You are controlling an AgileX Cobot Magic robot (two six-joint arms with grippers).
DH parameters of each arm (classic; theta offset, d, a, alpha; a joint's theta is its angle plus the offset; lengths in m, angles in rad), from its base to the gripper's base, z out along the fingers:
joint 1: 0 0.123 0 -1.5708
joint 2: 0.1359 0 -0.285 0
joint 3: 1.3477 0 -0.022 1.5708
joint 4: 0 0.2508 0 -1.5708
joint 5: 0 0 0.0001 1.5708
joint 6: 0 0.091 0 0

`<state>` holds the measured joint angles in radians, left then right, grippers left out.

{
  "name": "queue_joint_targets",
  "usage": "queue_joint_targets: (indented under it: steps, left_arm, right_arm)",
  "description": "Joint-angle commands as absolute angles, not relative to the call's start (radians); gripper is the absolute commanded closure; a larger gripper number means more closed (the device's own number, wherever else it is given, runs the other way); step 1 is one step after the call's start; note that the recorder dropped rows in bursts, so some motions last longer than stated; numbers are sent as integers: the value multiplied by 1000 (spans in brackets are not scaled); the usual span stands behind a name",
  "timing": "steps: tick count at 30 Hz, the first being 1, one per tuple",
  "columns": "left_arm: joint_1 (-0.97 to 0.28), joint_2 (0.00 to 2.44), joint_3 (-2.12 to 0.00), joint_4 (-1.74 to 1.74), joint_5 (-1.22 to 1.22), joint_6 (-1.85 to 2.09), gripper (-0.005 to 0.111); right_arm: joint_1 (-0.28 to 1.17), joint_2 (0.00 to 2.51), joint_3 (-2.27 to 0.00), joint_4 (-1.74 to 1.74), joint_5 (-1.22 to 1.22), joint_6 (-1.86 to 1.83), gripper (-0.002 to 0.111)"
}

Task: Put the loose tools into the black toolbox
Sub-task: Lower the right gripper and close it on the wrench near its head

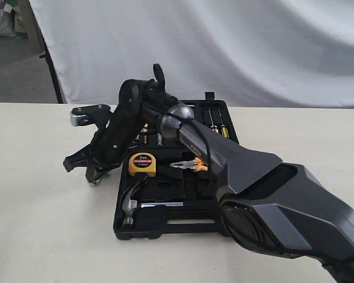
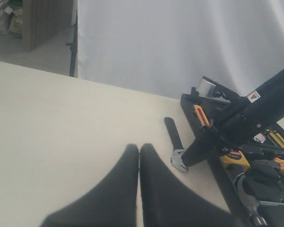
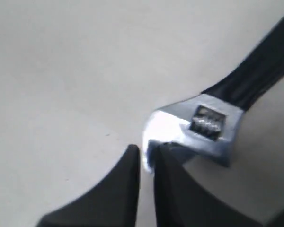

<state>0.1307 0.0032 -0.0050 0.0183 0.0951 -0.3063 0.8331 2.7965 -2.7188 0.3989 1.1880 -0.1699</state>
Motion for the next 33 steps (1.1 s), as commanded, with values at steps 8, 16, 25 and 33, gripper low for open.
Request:
queue_joint_targets:
  steps: [8, 16, 25, 33]
  left_arm:
    - [156, 0, -8, 23, 88, -311, 106]
    - [156, 0, -8, 23, 88, -311, 106]
    - [156, 0, -8, 23, 88, -311, 106]
    - [156, 0, -8, 23, 88, -311, 106]
  right_arm:
    - [920, 2770, -2713, 454, 1221, -214, 109]
    - [919, 2724, -2713, 363, 1221, -194, 109]
    - [917, 2724, -2713, 249, 1221, -194, 109]
    - [917, 2724, -2713, 109, 1170, -103, 84]
